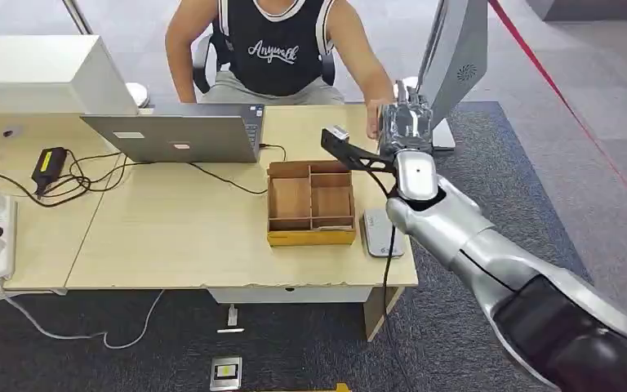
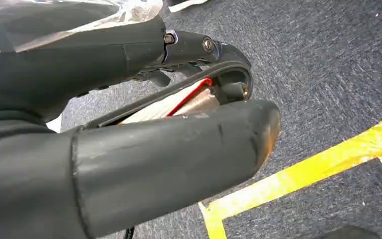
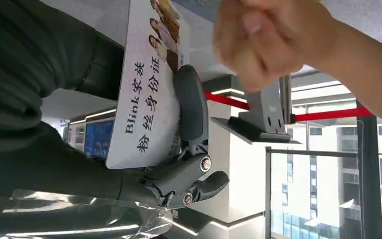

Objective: Pass the card to the sensor for recognition and then transmit it.

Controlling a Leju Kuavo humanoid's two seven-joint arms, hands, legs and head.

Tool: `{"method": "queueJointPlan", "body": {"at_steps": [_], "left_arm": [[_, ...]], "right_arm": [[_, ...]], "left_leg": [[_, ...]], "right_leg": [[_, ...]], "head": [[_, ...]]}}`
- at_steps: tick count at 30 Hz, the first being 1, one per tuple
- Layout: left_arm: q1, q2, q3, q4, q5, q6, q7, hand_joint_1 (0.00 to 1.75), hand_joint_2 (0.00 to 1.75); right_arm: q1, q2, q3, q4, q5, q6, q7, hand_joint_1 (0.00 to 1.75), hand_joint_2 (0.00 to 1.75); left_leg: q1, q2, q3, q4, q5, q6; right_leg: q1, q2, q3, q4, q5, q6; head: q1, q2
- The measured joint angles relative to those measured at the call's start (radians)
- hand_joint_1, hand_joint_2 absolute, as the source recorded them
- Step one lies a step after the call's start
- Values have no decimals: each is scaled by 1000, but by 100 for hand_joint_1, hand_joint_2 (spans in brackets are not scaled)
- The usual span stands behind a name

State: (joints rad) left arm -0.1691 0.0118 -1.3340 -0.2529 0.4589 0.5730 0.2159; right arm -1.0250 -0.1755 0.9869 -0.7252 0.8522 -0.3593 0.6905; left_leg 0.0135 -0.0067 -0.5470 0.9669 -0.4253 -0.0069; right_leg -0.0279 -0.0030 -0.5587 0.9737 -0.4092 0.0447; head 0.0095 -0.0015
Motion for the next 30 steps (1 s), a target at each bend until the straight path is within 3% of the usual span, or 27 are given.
{"method": "queueJointPlan", "body": {"at_steps": [14, 21, 30], "left_arm": [[0, -2, 0, 0, -3, 2, 0, 0, 0], [10, -2, 0, 0, 17, 23, -14, 0, 0], [38, -1, 2, 0, 24, 35, -21, 0, 0]], "right_arm": [[-1, 8, 7, 9, -8, -1, -8, 175, 175], [6, 16, 10, 9, -40, -62, -68, 175, 175], [161, -56, -5, -13, -158, -140, -96, 175, 175]], "left_leg": [[0, 0, 0, 0, 0, 0], [0, 0, 0, 0, 0, 0], [0, 0, 0, 0, -1, 1]], "right_leg": [[0, 0, 0, 0, 0, 0], [0, 0, 0, 0, 0, 0], [0, 0, 0, -1, 0, 0]], "head": [[0, 0], [0, 0], [0, 0]]}}
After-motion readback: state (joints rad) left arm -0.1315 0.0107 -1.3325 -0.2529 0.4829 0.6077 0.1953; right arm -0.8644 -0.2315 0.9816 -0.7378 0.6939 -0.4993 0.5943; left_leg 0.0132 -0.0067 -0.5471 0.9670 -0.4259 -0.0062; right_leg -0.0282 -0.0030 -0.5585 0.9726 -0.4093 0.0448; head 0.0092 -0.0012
